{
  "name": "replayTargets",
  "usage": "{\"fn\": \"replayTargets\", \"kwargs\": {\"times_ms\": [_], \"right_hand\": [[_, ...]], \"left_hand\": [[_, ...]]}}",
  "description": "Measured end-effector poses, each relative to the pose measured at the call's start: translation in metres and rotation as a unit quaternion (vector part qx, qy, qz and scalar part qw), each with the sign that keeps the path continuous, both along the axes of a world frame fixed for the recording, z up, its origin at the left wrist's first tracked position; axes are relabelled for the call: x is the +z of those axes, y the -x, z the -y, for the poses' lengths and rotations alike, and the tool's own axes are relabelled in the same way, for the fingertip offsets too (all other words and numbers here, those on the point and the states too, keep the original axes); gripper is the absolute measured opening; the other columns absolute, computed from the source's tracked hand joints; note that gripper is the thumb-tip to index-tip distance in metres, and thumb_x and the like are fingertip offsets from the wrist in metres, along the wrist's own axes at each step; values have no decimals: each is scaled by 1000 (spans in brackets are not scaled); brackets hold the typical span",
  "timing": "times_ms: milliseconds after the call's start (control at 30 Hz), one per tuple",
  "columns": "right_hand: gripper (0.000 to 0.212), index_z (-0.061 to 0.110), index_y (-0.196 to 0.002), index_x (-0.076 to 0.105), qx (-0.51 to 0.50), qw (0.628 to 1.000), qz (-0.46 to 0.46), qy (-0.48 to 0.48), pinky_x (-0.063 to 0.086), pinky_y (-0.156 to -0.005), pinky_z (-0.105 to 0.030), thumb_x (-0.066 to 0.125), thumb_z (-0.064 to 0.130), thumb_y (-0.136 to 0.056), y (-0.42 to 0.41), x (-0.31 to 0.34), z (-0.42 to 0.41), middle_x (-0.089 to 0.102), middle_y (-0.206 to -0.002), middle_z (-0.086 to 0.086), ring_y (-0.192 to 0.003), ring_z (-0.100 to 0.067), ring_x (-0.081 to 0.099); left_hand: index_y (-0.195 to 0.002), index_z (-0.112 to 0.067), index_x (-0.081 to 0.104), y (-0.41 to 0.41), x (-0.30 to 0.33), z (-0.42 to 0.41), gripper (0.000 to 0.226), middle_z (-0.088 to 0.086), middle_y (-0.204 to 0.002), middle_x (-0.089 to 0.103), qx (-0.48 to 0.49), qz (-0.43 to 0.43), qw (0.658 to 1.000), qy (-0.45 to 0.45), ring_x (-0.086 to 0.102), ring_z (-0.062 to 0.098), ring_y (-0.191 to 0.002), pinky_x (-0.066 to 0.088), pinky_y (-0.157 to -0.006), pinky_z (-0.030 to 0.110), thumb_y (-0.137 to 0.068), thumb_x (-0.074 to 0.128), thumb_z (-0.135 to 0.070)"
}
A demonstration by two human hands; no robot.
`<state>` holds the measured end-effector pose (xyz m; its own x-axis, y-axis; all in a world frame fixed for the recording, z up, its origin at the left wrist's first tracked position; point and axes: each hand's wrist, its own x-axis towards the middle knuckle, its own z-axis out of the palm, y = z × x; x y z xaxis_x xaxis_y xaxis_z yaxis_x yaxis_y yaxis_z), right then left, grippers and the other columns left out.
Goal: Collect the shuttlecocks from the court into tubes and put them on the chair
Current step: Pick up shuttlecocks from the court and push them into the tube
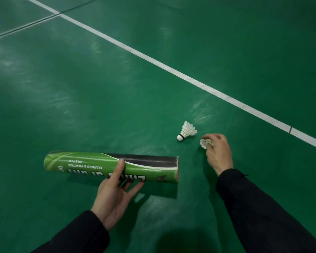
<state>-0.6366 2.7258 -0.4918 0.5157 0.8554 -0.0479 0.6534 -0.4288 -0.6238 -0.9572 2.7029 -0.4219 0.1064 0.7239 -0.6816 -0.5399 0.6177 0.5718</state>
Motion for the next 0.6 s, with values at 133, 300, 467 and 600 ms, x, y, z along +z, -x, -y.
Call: {"fn": "replayTargets", "kwargs": {"times_ms": [133, 300, 467, 600], "right_hand": [[35, 24, -113, 66, -83, 912, -381, -128, 59, -75, -26, 67, -3, -90, 41, 52, 57, 71, -113, -4, -91, -13, 72], [43, 27, -120, 68, -61, 862, -485, -133, 56, -65, -26, 67, -4, -90, 78, 76, 96, 74, -107, -5, -76, -18, 68], [36, 16, -111, 70, -75, 853, -489, -167, 55, -65, -21, 64, -11, -89, 73, 84, 88, 77, -102, 1, -86, -8, 70], [39, 13, -107, 71, -88, 847, -499, -158, 55, -63, -21, 60, -16, -85, 75, 78, 86, 77, -99, -2, -85, -12, 69]], "left_hand": [[-126, -12, 66, -1, -6, -5, 40, 13, -126, 73, 17, 14, 1000, 15, 73, 24, -109, 64, -77, 44, -93, 69, -34], [-123, -11, 66, -9, -12, -2, 40, 13, -125, 73, 4, 25, 999, 31, 71, 26, -113, 65, -77, 45, -91, 70, -35], [-129, -15, 64, -5, -10, -2, 45, 11, -130, 71, 25, 44, 998, 31, 67, 28, -119, 65, -77, 44, -90, 69, -35], [-126, -14, 65, -3, -10, 2, 43, 12, -128, 72, 26, 45, 998, 34, 67, 28, -118, 65, -75, 43, -88, 70, -36]]}}
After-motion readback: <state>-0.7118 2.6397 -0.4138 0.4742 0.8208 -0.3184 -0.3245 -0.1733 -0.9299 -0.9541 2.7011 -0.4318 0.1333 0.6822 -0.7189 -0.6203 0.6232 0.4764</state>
